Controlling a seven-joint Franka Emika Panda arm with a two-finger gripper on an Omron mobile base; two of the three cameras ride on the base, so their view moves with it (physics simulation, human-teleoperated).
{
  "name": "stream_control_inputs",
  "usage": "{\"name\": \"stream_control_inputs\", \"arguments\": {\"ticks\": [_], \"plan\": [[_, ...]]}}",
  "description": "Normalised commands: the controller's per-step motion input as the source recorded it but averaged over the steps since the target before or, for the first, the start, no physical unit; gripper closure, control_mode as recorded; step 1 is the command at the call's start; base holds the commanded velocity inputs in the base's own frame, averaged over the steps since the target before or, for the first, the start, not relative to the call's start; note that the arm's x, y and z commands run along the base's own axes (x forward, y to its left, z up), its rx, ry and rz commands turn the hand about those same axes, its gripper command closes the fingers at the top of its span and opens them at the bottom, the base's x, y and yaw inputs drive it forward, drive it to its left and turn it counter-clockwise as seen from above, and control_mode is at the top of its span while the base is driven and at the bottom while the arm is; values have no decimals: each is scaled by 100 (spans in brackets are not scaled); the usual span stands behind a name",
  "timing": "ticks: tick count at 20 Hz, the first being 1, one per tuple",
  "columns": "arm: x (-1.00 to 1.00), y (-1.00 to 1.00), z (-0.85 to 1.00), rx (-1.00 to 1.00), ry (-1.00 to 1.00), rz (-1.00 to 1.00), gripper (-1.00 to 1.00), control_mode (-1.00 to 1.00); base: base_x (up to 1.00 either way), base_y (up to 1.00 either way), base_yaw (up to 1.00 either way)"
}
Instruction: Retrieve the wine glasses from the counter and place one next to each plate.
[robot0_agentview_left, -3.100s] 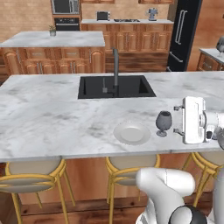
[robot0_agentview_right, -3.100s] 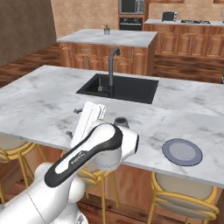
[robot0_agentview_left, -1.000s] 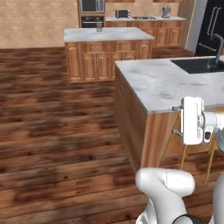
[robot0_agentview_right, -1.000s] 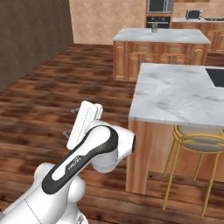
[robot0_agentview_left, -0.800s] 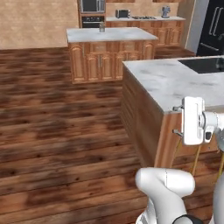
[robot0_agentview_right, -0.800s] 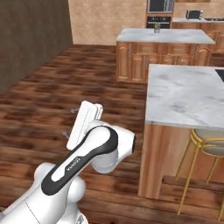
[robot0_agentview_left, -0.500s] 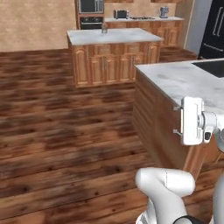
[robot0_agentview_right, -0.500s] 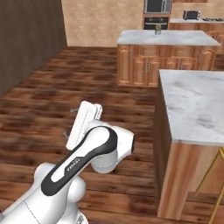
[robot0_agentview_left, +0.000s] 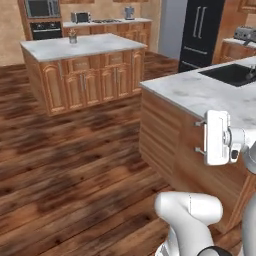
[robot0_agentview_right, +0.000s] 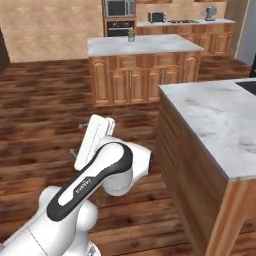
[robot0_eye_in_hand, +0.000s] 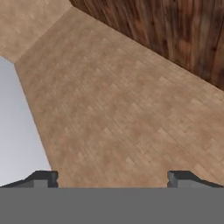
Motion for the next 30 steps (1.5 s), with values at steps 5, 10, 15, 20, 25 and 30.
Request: {"name": "stream_control_inputs", "arguments": {"ticks": [5, 10, 15, 20, 25, 30], "plan": [[0, 0, 0, 0, 0, 0, -100, 100, 90, 100, -46], [0, 0, 0, 0, 0, 0, -100, 100, 72, 100, -41], [0, 0, 0, 0, 0, 0, -100, 100, 70, 100, -39], [0, 0, 0, 0, 0, 0, -100, 100, 68, 100, -39], [0, 0, 0, 0, 0, 0, -100, 100, 68, 100, -38], [0, 0, 0, 0, 0, 0, -100, 100, 67, 100, -38]]}}
